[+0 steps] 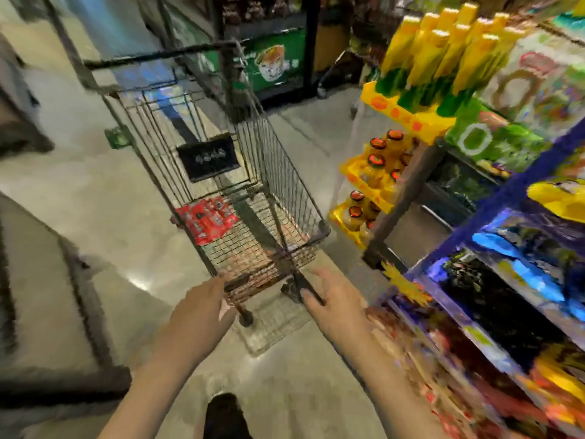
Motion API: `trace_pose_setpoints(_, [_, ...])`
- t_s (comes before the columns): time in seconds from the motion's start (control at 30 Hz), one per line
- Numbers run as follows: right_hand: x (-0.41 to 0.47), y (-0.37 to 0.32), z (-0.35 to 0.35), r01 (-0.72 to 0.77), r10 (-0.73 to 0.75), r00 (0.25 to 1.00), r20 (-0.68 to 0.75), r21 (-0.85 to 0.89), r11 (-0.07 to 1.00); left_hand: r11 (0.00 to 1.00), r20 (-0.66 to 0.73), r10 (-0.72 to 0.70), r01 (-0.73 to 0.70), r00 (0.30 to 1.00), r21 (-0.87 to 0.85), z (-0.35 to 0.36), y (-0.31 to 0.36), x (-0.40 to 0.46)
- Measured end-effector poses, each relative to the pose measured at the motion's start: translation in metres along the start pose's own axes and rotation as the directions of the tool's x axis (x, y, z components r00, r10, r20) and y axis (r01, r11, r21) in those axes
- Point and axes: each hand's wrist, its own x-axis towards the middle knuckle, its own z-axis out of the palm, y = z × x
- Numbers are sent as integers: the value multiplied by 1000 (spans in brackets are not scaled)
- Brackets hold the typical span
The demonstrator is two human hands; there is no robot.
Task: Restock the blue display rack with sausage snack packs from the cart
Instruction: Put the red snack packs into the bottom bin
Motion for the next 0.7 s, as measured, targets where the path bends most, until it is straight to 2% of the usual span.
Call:
trace_pose_setpoints(0.17, [43,-58,66,97,-75,984,163,-130,987,995,60,-96,95,994,32,-3,-81,13])
trace_pose_setpoints(0.33, [75,-85,107,112,-69,968,240,-171,979,999,135,-30,36,990,-41,-10,-130,63])
trace_pose_setpoints(0.53, [129,-72,121,-3,76,942,327,-220,976,994,159,83,-70,984,-89,-20,-121,156])
trace_pose_setpoints(0.7, [220,-55,124,39,75,925,374,-290,956,990,153,49,-27,987,-141,-11,-111,247])
